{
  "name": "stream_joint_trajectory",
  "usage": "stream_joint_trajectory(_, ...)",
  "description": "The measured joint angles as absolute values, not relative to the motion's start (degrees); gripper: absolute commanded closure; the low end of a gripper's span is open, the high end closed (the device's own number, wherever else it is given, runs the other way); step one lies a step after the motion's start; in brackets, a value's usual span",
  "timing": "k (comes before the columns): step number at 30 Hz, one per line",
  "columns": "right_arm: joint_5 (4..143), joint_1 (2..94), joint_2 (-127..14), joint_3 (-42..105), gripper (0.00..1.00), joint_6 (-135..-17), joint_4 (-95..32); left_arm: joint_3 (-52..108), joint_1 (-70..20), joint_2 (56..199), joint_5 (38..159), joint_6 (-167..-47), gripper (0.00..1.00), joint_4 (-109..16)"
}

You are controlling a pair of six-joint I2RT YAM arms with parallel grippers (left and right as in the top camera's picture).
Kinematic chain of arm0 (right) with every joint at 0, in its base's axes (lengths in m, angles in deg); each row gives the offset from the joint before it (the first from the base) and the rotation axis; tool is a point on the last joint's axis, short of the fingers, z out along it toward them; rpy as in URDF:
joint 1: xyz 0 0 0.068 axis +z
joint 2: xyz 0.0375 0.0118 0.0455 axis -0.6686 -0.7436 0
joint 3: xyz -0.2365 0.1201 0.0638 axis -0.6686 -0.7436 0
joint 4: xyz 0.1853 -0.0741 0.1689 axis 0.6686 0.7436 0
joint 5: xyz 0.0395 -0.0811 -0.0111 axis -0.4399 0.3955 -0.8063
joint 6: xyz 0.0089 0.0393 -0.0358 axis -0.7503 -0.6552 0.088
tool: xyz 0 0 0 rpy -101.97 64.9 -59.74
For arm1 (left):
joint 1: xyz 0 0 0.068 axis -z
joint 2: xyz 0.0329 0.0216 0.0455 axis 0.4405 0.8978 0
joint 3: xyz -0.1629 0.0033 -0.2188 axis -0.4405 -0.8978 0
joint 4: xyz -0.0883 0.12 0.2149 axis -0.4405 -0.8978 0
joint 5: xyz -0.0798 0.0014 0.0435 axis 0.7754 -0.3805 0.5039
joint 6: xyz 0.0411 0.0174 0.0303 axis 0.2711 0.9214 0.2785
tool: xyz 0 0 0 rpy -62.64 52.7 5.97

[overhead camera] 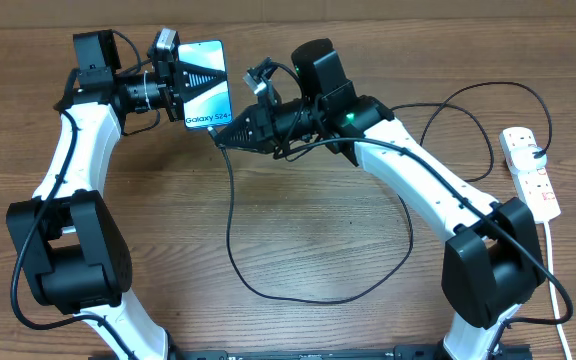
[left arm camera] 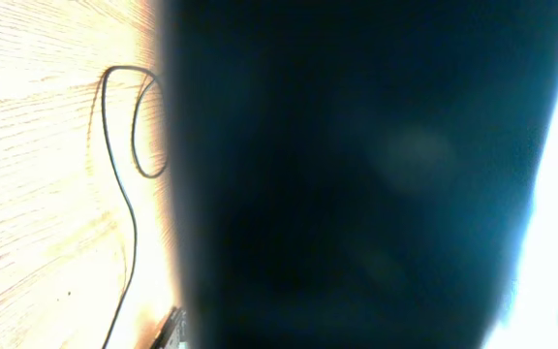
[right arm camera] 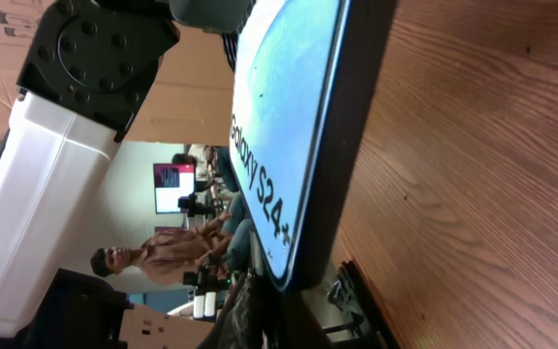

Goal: Plug charger to phone and switch on socket

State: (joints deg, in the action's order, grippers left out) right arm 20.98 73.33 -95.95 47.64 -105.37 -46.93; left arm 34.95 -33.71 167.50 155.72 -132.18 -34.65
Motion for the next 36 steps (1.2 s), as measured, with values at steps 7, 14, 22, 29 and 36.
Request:
stream_joint_trajectory(7, 21.04, 73.01, -95.95, 47.64, 0.96, -105.33, -46.84, 34.95, -33.73, 167.5, 155.35, -132.18, 0.96, -34.65)
stream_joint_trajectory(14, 22.81, 73.51, -95.95, 47.64, 0.96, -105.37, -46.75, 34.95, -33.73, 167.5, 154.0, -132.18, 0.96, -34.63)
stream_joint_trajectory(22, 31.82, 76.5, -95.95, 47.64, 0.96, -103.12, -41.9, 34.95, -33.62, 167.52, 152.86, -132.01, 0.96, -34.87)
stream_joint_trajectory(29, 47.53, 76.52, -95.95, 47.71, 0.96, -95.19, -22.4, 34.91, -33.8, 167.52, 144.88, -130.17, 0.96, -39.83)
stream_joint_trajectory(36, 73.78, 76.48, -95.97, 47.73, 0.96, -92.0, -2.75, 34.84, -34.39, 167.5, 134.19, -124.1, 0.96, -52.84)
